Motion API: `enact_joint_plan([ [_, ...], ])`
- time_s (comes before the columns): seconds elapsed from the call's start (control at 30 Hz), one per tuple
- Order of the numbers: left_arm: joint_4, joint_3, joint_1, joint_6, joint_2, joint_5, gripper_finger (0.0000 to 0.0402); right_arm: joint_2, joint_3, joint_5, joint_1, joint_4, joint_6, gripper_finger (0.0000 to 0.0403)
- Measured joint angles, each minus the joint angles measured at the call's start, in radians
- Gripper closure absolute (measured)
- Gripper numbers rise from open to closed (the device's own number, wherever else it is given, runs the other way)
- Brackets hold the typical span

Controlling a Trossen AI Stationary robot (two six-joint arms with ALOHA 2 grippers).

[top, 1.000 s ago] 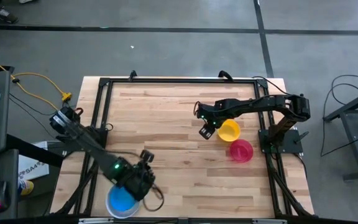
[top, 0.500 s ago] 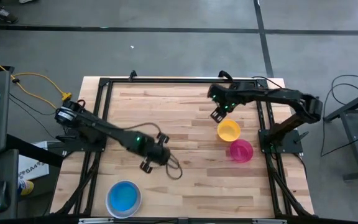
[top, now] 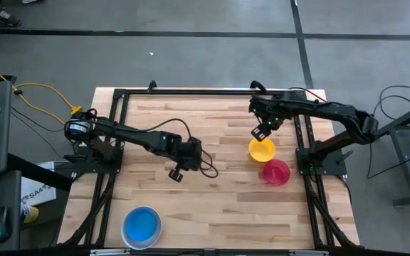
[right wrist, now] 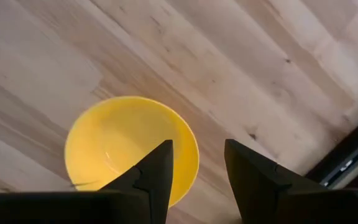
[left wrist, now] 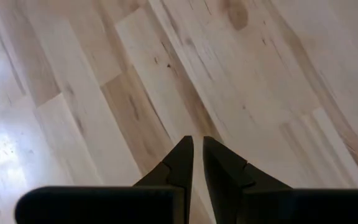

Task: Nest bowls inside each other
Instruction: Stack the yellow bowl on the blue bowl

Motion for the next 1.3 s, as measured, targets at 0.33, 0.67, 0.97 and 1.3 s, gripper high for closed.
enact_joint_plan([
  [0.33, -0.001, 0.000, -0.004, 0.037, 0.001, 0.003, 0.0366, 0.000, -0.127, -0.005, 0.119, -0.017, 0.142, 0.0264],
  [0.67, -0.001, 0.000, -0.004, 0.035, 0.001, 0.022, 0.0366, 0.000, -0.170, -0.013, 0.235, 0.009, 0.220, 0.0264],
  [0.97, -0.004, 0.000, -0.004, 0.014, 0.001, 0.073, 0.0366, -0.130, -0.260, -0.028, 0.193, 0.094, 0.247, 0.0264],
  [1.3, -0.001, 0.000, -0.004, 0.011, 0.001, 0.072, 0.0366, -0.228, -0.340, -0.047, 0.157, 0.116, 0.262, 0.0264],
])
